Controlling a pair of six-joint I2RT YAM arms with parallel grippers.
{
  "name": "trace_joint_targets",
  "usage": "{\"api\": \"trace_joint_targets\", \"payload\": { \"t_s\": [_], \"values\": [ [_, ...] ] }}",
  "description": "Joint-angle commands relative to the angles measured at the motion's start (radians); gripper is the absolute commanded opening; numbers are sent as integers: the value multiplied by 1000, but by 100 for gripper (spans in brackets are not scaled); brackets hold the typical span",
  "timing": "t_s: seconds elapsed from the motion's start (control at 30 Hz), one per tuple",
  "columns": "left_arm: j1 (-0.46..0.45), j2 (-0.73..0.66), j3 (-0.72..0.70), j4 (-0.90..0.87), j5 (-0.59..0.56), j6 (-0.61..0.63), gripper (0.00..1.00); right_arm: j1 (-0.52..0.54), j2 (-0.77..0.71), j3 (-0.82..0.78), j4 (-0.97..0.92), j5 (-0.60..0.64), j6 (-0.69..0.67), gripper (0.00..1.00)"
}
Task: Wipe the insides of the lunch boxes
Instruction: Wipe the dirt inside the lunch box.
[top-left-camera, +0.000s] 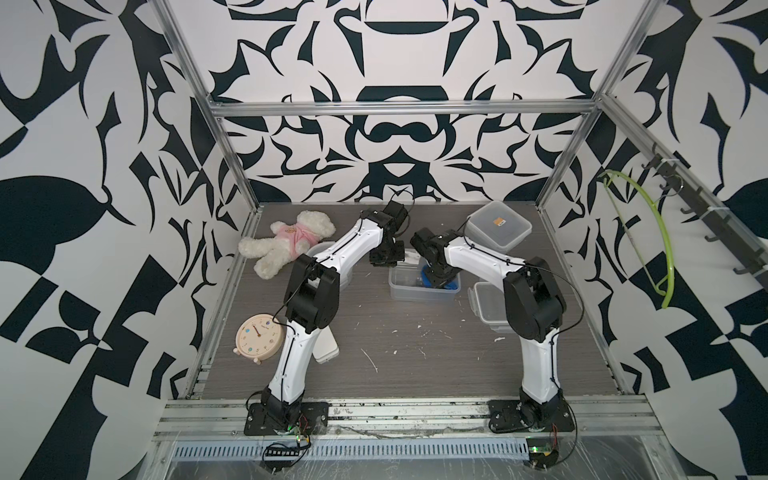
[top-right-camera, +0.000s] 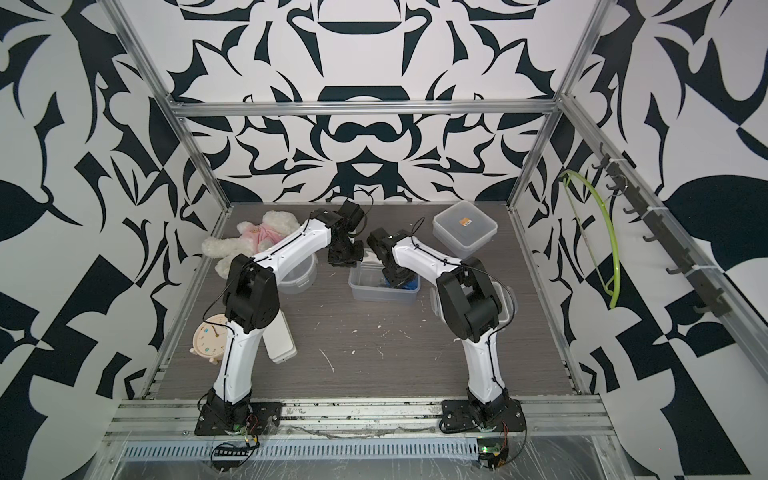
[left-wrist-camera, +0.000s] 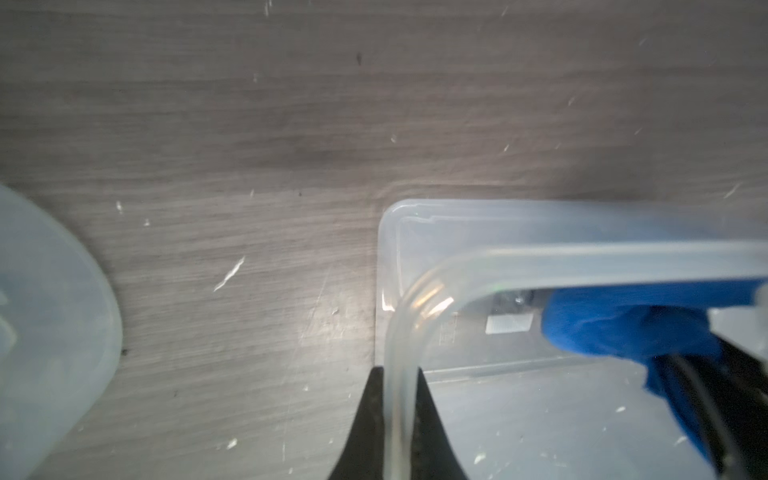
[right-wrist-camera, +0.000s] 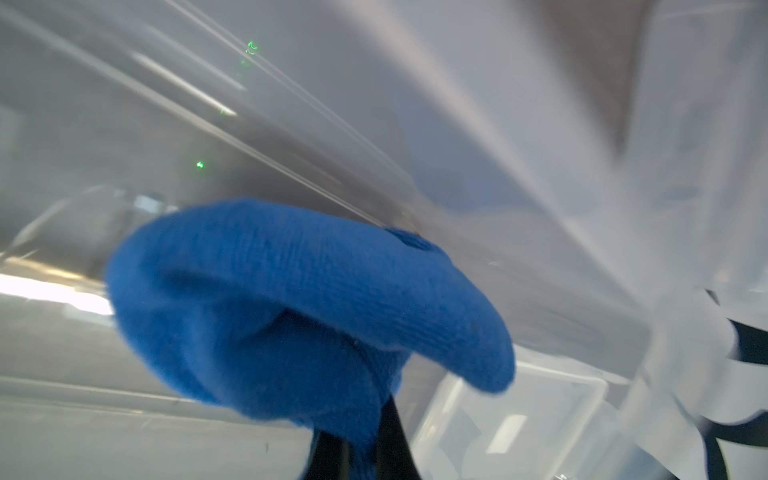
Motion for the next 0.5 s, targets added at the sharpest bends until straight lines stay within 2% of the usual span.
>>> {"api": "trace_joint_targets", "payload": {
  "t_s": [0.0, 0.1, 0.27, 0.37, 0.47],
  "values": [
    [11, 5, 38, 2, -2, -17, 0, -8, -109, -39, -49, -226, -19, 0],
    [11, 5, 41, 8, -2, -23, 0, -8, -121, -47, 11, -472, -12, 0],
    [11, 1, 25, 18, 21, -45, 0, -5, -48, -48, 237, -862, 124, 0],
    [11, -3, 11, 25, 22, -48, 0, 9, 10, -37, 380, -982, 206, 0],
    [11, -3, 12, 24, 24, -49, 0, 23, 70, 1, 472, -1045, 273, 0]
  ]
}}
